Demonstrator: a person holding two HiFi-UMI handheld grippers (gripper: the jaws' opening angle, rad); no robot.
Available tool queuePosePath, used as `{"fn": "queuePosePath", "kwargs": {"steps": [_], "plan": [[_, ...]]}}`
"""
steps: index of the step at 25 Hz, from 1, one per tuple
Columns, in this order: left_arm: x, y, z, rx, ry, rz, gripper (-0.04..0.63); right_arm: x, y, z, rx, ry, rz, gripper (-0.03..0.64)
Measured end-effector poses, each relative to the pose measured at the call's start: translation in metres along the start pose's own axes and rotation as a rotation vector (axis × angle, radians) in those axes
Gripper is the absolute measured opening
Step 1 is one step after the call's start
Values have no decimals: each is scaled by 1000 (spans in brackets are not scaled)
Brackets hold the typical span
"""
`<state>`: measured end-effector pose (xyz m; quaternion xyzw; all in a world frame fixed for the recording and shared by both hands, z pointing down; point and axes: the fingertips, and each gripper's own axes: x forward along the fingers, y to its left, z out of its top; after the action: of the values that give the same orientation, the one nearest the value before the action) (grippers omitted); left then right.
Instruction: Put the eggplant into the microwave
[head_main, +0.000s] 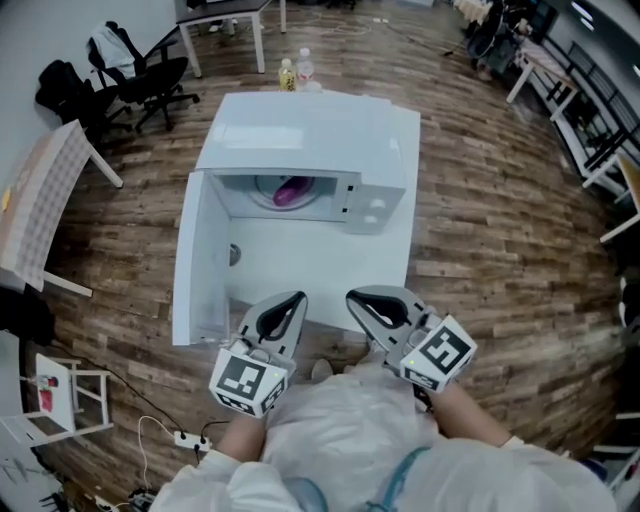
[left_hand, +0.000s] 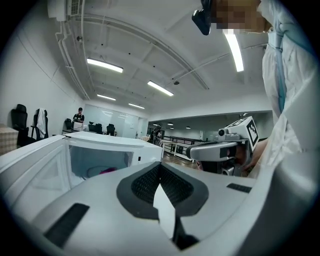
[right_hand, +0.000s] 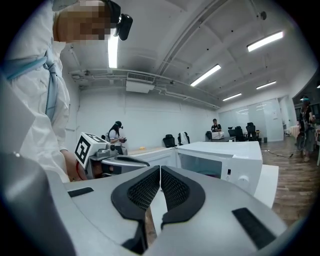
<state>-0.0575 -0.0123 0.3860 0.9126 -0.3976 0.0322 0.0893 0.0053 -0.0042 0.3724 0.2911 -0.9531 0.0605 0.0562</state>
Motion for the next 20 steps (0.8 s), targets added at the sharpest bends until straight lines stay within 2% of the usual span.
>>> {"fn": "queuePosePath", "kwargs": {"steps": [6, 20], "plan": [[5, -7, 1, 30, 3, -48, 2, -3, -8, 8, 17, 10, 3, 34], [23, -4, 3, 7, 4, -95, 2, 3, -29, 6, 19, 62, 37, 34]]}}
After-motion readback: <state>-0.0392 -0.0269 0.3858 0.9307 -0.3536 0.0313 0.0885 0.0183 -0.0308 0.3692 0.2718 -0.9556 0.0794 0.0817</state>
